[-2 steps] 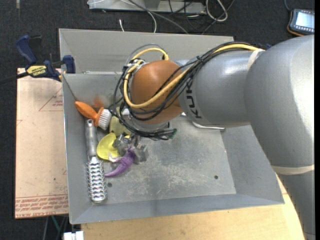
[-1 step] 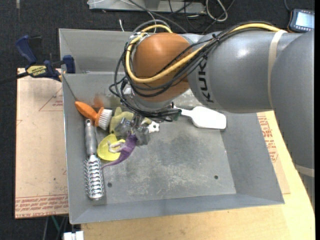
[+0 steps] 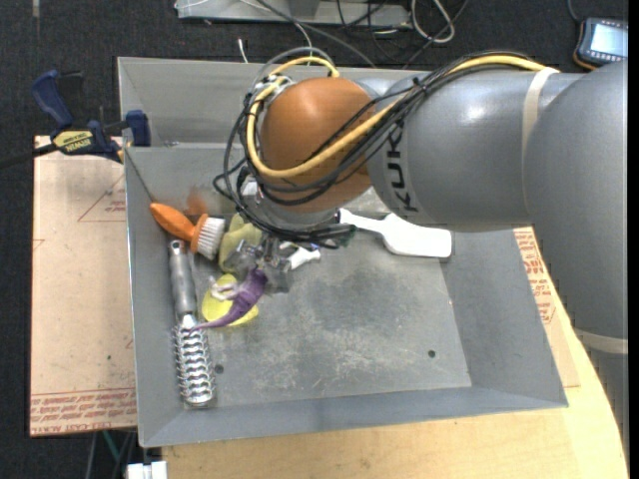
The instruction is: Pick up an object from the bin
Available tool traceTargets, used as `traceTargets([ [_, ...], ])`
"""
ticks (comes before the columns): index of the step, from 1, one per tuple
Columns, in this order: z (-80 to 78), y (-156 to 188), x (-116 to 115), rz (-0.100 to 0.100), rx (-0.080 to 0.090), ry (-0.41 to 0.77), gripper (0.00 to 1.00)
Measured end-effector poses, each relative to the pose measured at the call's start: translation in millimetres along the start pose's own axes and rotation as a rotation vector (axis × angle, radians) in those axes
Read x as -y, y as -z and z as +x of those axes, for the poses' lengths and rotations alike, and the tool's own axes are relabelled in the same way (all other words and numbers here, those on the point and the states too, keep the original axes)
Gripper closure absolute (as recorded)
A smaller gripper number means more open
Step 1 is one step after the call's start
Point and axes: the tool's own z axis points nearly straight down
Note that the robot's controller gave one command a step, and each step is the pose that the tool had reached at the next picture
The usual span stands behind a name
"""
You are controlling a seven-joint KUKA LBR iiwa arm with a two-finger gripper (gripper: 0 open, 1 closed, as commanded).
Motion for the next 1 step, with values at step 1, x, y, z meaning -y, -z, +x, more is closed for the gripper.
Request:
traceTargets([
  [1,41.4,-23.4,21.1,0.0,0.001,-0.124,1.0],
])
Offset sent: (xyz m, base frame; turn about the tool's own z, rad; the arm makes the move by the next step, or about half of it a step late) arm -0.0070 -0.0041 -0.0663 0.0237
